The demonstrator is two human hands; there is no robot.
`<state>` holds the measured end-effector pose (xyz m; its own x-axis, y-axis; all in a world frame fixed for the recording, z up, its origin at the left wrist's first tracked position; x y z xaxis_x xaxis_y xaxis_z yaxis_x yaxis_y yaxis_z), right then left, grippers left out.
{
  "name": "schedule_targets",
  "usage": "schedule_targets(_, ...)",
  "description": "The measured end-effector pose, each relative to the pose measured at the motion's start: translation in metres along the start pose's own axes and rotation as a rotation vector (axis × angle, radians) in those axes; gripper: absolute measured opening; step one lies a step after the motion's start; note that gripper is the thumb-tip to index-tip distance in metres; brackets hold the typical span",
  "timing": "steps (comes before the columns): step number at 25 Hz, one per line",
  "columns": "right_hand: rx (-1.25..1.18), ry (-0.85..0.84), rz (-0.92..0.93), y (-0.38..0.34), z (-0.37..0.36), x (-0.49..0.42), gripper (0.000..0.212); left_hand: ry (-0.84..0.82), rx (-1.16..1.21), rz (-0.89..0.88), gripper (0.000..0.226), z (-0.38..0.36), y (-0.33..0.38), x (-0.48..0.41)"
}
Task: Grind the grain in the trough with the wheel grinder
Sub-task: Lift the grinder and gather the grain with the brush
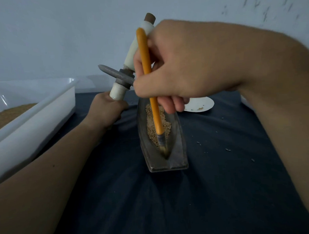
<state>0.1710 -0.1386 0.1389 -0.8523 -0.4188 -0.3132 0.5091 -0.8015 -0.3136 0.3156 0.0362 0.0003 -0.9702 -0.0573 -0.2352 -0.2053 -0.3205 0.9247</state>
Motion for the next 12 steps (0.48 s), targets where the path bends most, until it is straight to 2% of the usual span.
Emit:
schedule_targets(4,-0.004,-0.079,-0.024,0.006,-0.011,-0.004,0.021,0.008,-0.008,0.000,0.019,0.000,0.003,0.002)
schedule_targets(8,-0.003,0.026,-0.067,0.023,-0.001,-0.008,0.020,0.019,-0.034,0.003,0.014,0.000,0.003,0.002)
schedule_targets(12,-0.080,0.079,-0.023,0.024,0.014,-0.004,0.016,0.033,-0.021,0.004,0.016,0.001,0.001,0.001)
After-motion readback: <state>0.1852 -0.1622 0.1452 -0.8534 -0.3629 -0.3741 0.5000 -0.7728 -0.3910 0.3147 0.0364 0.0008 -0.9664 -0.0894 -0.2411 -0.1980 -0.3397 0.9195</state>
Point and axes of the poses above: each hand's wrist, its own x-axis away from the middle knuckle, its own z-axis out of the back of the hand, y = z × x, the point moved 4 cm from there along -x, towards the middle knuckle, and after that the axes turned 1 degree about -y, right-handed, at the moved point
